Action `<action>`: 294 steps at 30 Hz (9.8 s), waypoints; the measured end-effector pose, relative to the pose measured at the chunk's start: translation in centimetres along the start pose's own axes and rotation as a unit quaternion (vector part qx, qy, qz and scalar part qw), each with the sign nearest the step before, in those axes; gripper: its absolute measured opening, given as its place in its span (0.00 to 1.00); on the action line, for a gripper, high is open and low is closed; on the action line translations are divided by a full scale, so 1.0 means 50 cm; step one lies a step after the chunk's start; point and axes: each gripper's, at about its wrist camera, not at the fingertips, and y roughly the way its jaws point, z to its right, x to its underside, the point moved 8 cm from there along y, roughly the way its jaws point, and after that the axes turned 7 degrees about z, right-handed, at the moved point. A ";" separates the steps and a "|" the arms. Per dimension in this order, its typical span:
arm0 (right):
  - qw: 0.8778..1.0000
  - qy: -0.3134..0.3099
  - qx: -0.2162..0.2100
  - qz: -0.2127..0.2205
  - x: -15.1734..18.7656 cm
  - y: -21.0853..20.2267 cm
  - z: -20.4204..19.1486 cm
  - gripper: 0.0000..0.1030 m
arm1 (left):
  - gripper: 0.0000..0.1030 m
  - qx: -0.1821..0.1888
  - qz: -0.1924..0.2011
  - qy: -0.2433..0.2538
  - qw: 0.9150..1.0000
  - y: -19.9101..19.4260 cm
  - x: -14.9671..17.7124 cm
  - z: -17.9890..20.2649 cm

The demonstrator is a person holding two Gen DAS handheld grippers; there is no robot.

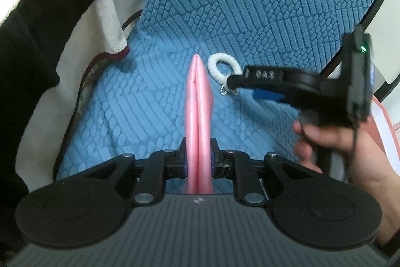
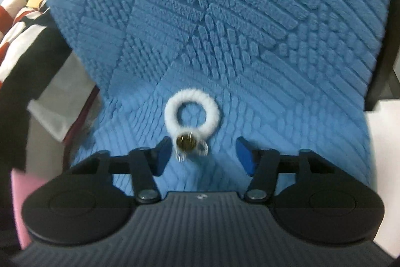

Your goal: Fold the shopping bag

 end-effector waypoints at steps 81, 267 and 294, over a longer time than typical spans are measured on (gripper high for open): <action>0.986 0.114 0.052 0.114 0.158 -0.412 0.107 0.46 | 0.16 0.075 0.007 0.092 0.993 -0.170 0.145 0.179; 0.985 0.138 -0.084 -0.063 0.128 -0.409 -0.019 0.25 | 0.15 -0.013 0.122 0.310 0.943 -0.127 0.132 0.324; 0.986 0.123 -0.025 -0.113 0.112 -0.448 -0.070 0.26 | 0.13 -0.022 0.172 0.414 0.893 -0.229 0.163 0.310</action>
